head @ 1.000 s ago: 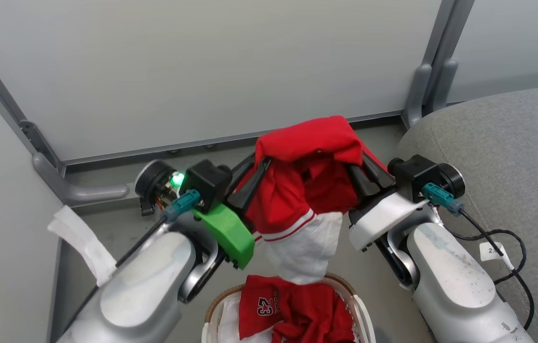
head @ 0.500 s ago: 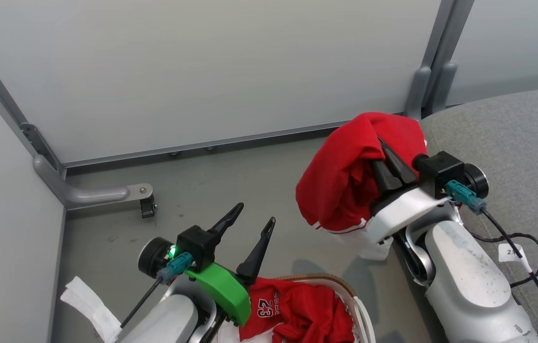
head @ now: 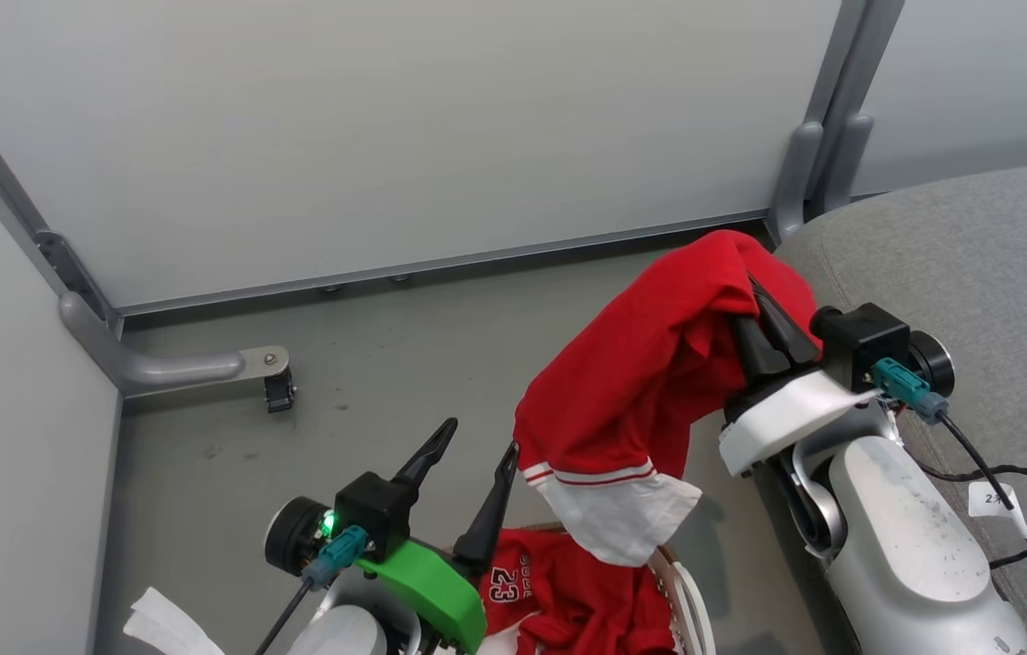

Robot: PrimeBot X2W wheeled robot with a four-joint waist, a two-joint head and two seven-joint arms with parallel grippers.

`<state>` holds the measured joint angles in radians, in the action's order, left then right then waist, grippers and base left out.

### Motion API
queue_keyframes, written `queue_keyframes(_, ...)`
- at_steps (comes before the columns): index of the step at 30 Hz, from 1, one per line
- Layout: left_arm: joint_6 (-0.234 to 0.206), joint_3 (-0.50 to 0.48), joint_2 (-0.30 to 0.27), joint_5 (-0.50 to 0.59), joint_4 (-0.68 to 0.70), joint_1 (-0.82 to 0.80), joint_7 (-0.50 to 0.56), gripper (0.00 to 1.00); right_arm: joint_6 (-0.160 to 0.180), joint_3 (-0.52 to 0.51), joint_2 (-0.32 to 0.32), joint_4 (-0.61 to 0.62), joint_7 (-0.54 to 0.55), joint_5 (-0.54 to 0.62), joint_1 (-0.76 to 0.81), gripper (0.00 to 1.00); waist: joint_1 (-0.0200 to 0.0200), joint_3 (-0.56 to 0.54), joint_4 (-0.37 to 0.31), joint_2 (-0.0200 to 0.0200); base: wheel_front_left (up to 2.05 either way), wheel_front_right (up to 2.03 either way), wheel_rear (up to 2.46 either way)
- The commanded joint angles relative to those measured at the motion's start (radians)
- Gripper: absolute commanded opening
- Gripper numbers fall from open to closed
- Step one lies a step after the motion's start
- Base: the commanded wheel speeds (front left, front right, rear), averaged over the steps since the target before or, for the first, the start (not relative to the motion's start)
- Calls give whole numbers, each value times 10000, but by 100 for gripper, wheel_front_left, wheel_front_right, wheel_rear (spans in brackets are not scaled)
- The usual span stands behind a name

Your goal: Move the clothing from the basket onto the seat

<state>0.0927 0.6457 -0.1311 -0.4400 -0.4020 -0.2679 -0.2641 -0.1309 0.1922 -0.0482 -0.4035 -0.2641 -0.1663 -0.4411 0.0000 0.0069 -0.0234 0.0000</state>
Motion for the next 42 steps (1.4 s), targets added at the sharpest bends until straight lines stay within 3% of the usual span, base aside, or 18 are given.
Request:
queue_keyframes(1,60,-92,104,108,10,191,-2,100,3,-60,-40,12,-7,34,77,0,0,35,-135,0,0,0,0)
queue_keyframes(24,376,-775,626,1141,274,184,0,100,6,-1134,-33,181,-7,506,58,0,0,1095,-4309,0,0,0,0)
queue_keyframes(32,387,-758,499,1262,280,49,0,100,6,-1391,-28,251,-7,346,81,0,0,1439,-4862,0,0,0,0)
queue_keyframes(42,385,-418,196,1337,375,-357,0,100,6,-2248,-33,390,-7,115,-969,0,0,2250,-4606,0,0,0,0)
